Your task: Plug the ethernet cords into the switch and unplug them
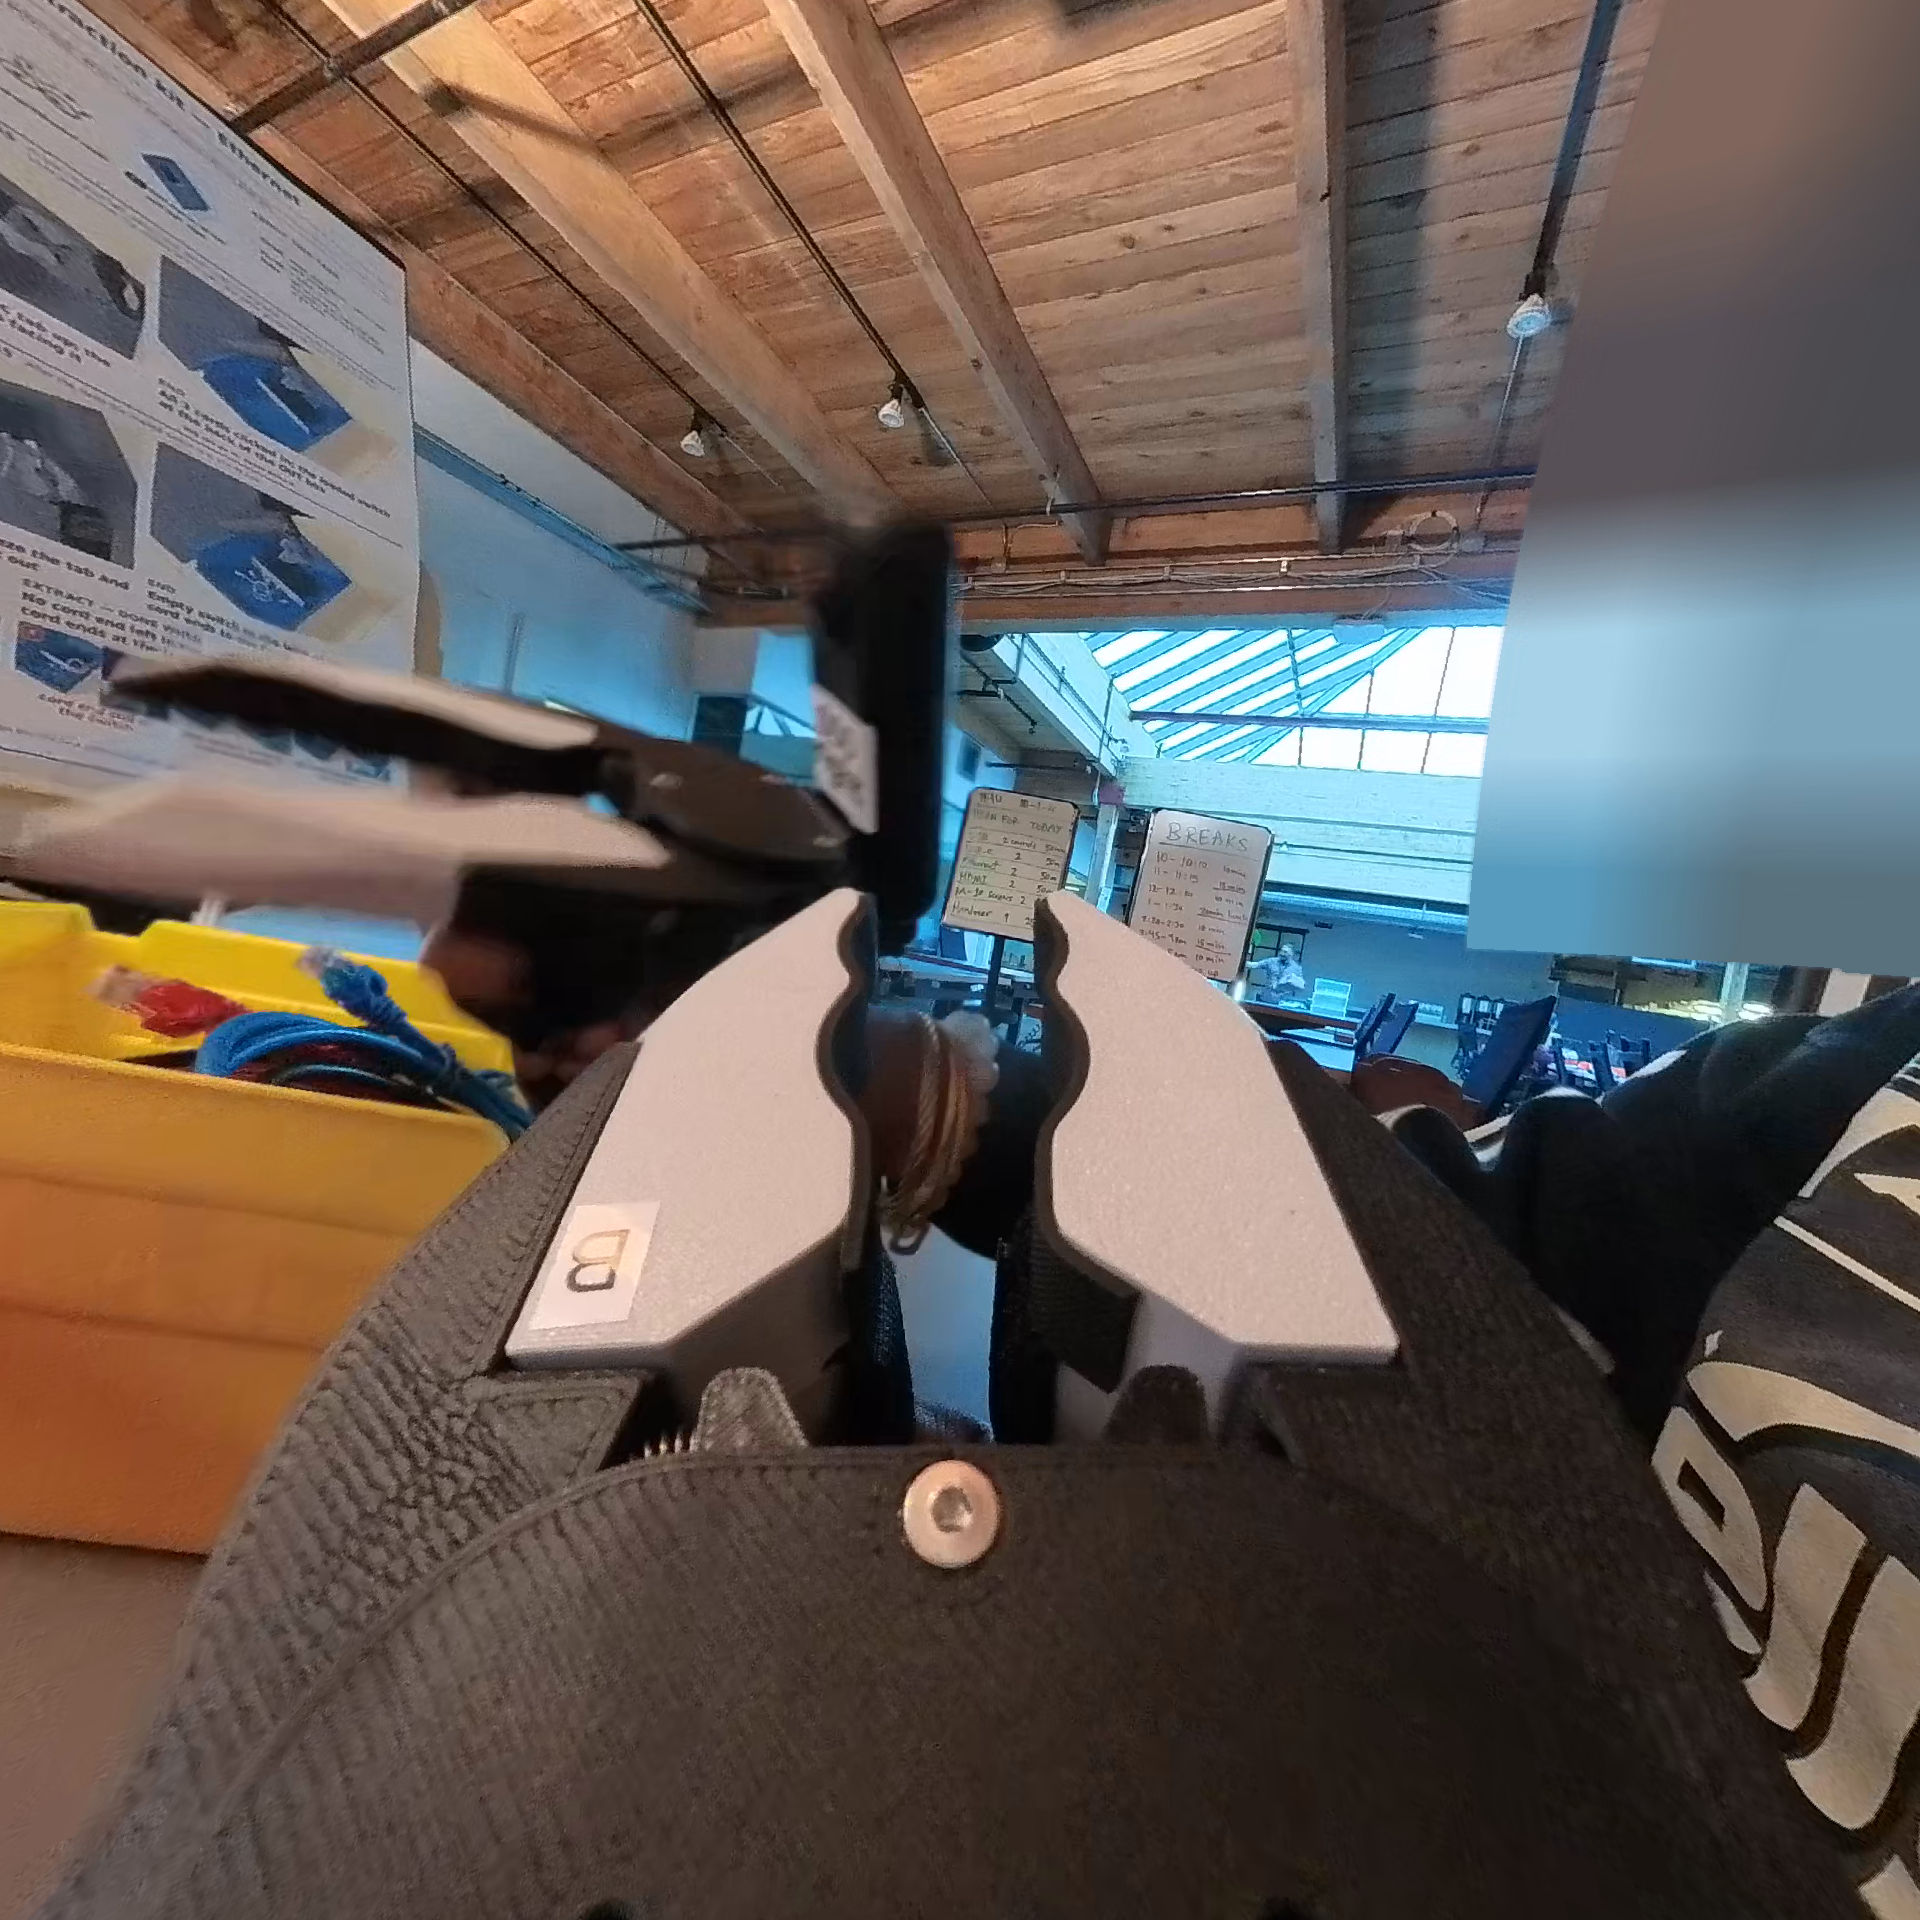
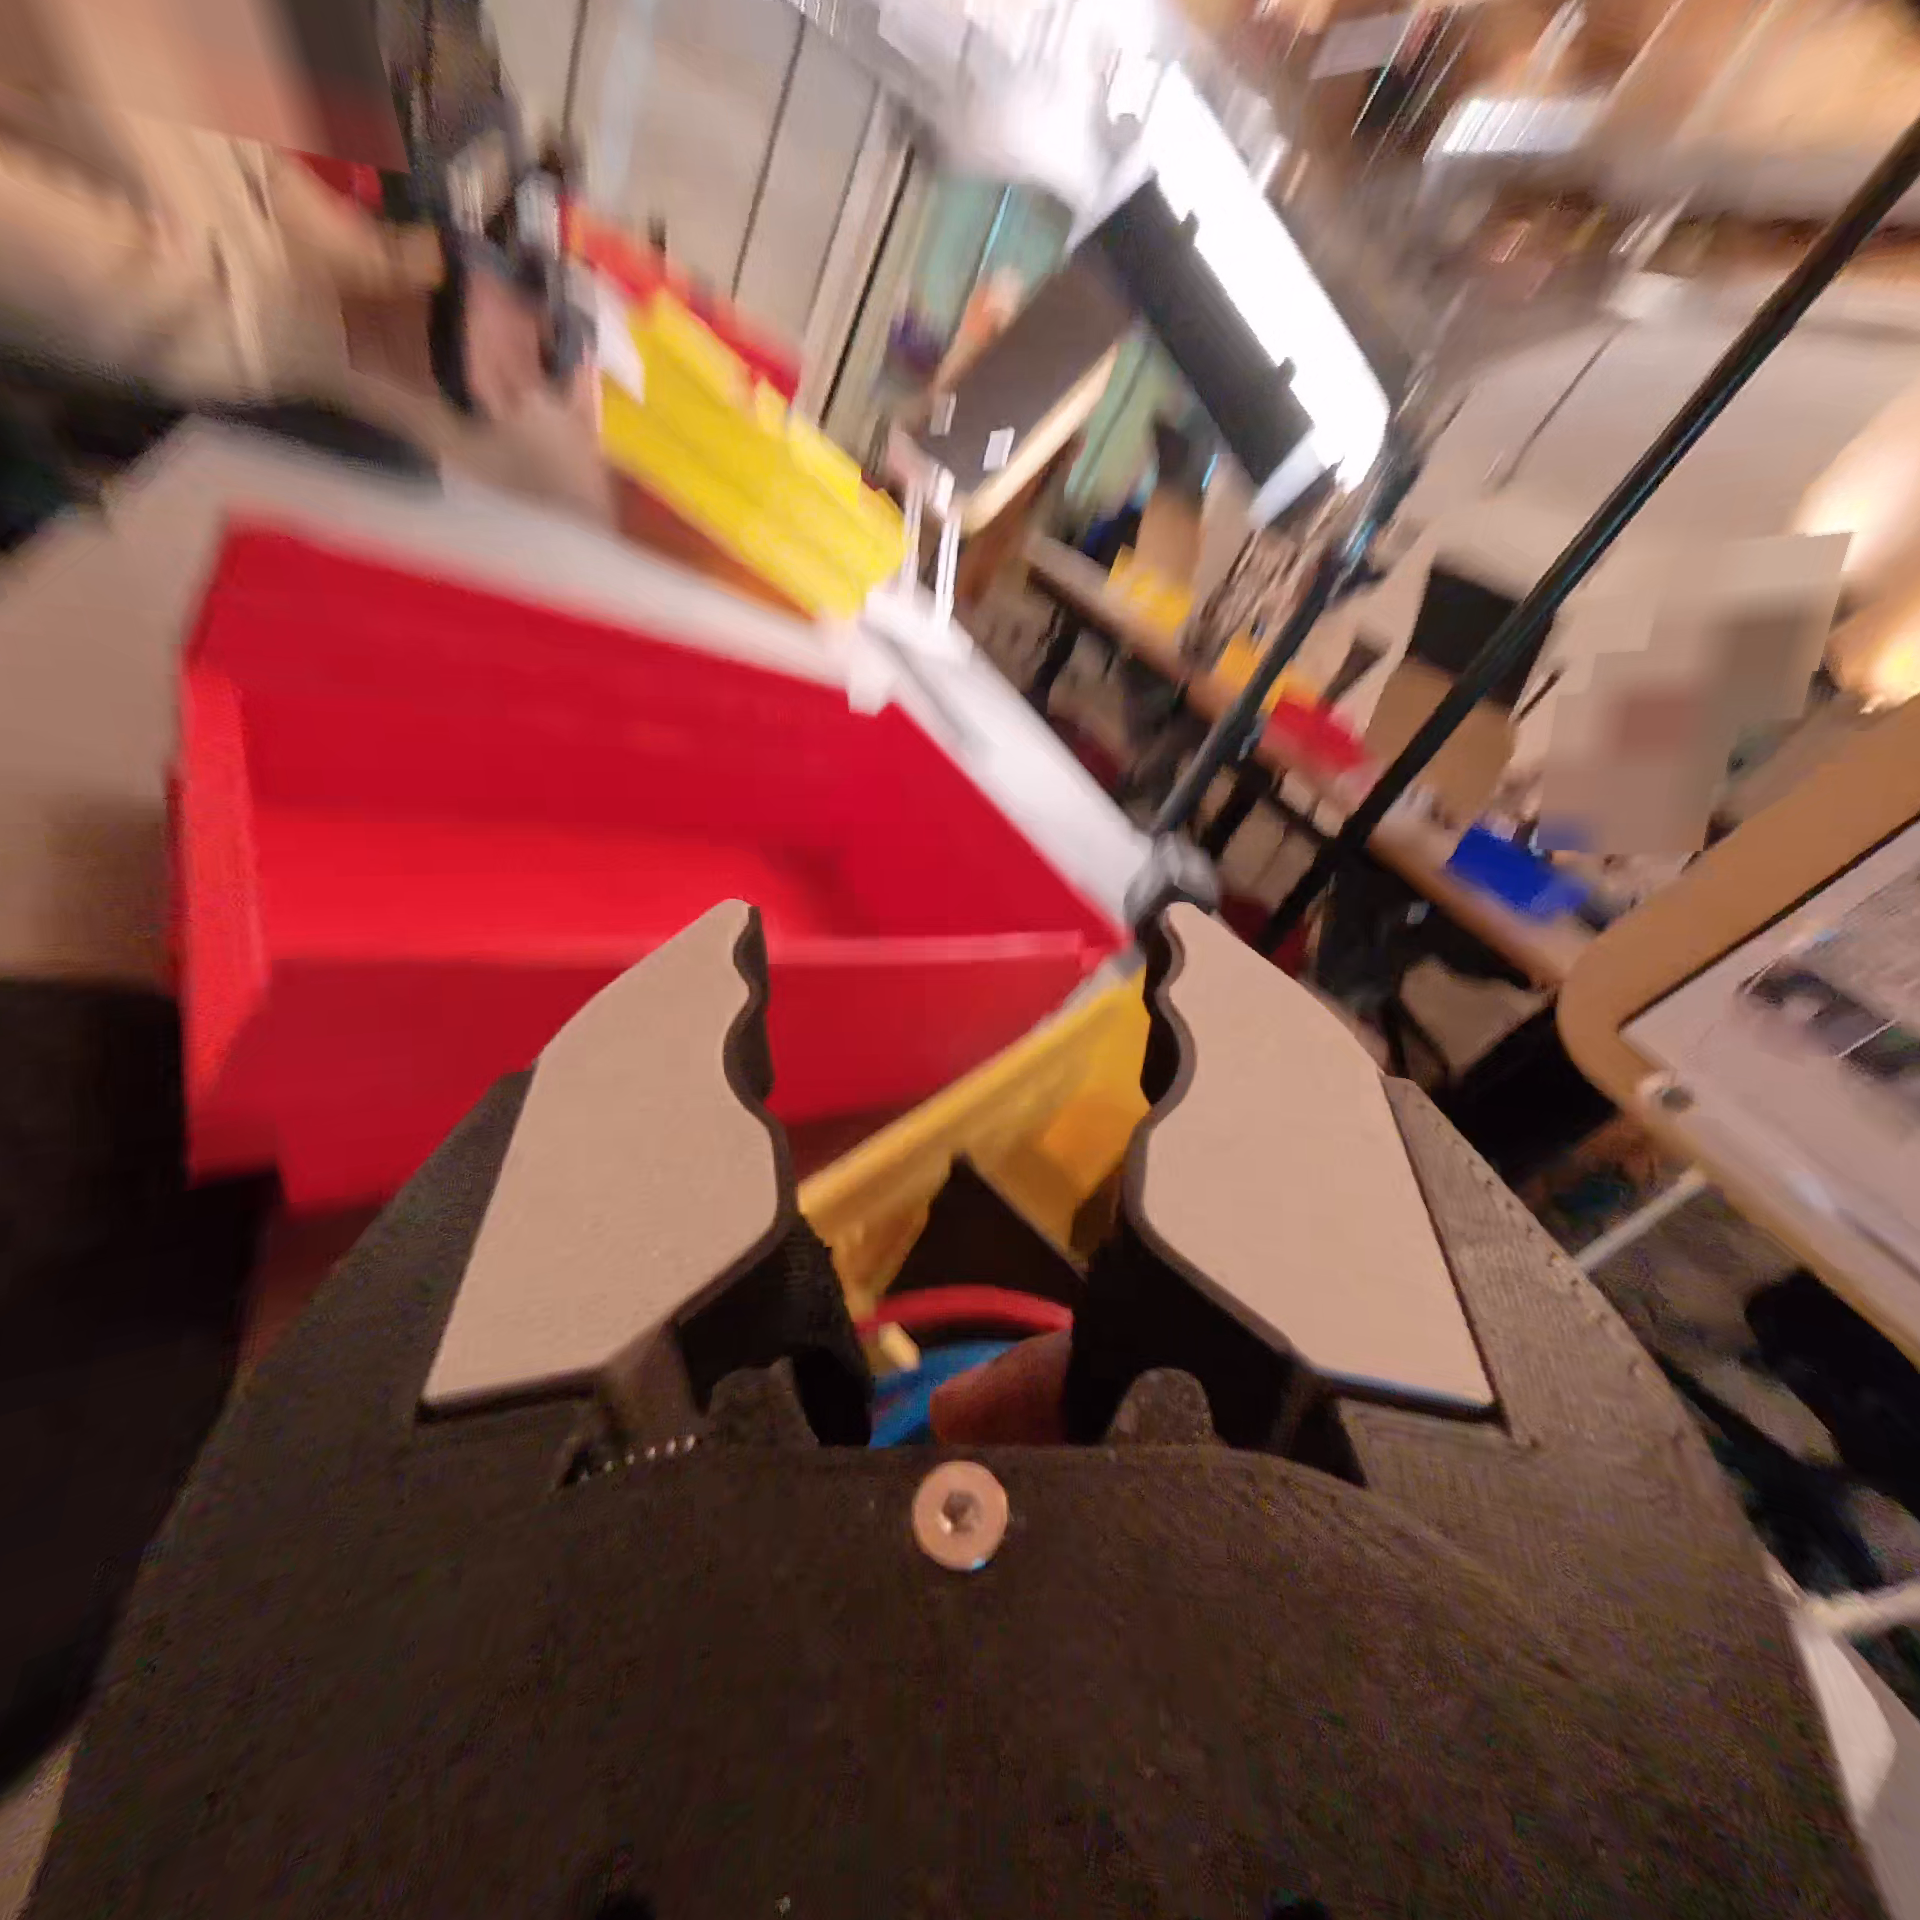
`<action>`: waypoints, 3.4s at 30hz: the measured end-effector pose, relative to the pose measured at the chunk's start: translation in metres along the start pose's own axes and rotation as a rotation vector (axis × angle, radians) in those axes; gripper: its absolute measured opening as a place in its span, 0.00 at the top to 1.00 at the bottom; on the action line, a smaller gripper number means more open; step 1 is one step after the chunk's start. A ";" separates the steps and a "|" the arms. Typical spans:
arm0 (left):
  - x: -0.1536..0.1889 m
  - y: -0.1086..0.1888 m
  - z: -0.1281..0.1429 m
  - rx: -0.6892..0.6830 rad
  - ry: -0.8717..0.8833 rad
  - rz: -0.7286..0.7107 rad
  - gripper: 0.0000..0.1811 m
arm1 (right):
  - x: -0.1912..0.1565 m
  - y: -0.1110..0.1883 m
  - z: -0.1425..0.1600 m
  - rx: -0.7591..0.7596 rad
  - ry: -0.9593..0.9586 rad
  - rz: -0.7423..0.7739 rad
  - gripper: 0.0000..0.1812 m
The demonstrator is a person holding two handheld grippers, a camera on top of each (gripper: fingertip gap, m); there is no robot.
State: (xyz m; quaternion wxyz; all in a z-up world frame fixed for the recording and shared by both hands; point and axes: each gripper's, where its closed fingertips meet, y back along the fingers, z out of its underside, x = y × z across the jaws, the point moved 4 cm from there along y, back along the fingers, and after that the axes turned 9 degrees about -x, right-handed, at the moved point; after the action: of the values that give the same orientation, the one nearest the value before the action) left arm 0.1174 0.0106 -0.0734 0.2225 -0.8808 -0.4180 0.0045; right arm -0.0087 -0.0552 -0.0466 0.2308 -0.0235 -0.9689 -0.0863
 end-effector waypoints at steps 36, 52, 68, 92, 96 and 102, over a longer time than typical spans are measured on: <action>-0.138 0.230 -0.131 -0.280 -0.457 -1.281 0.38 | -0.123 -0.019 -0.007 0.086 -0.572 -0.069 0.25; -0.148 0.234 -0.077 -0.833 -0.287 -1.248 0.96 | -0.125 -0.036 0.009 -0.110 -0.624 -0.090 0.39; -0.076 0.190 -0.148 -0.632 -0.888 -1.404 0.98 | -0.109 -0.024 -0.006 -0.070 -0.402 0.096 0.88; 0.045 -0.056 -0.006 -0.048 -0.751 -0.566 0.91 | -0.040 0.318 0.051 -0.081 0.073 0.889 0.92; 0.039 -0.091 0.042 -0.202 -0.605 -0.483 0.87 | -0.021 0.343 0.096 -0.210 0.032 0.936 0.92; 0.027 -0.107 0.063 -0.260 -0.521 -0.408 0.86 | -0.013 0.352 0.109 -0.269 -0.007 1.035 0.93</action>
State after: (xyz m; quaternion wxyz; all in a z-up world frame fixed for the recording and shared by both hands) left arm 0.0445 0.1140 -0.0831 -0.0094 -0.7696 -0.6249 0.1311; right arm -0.0153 0.3104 -0.0931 0.2351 -0.5279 -0.8118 -0.0846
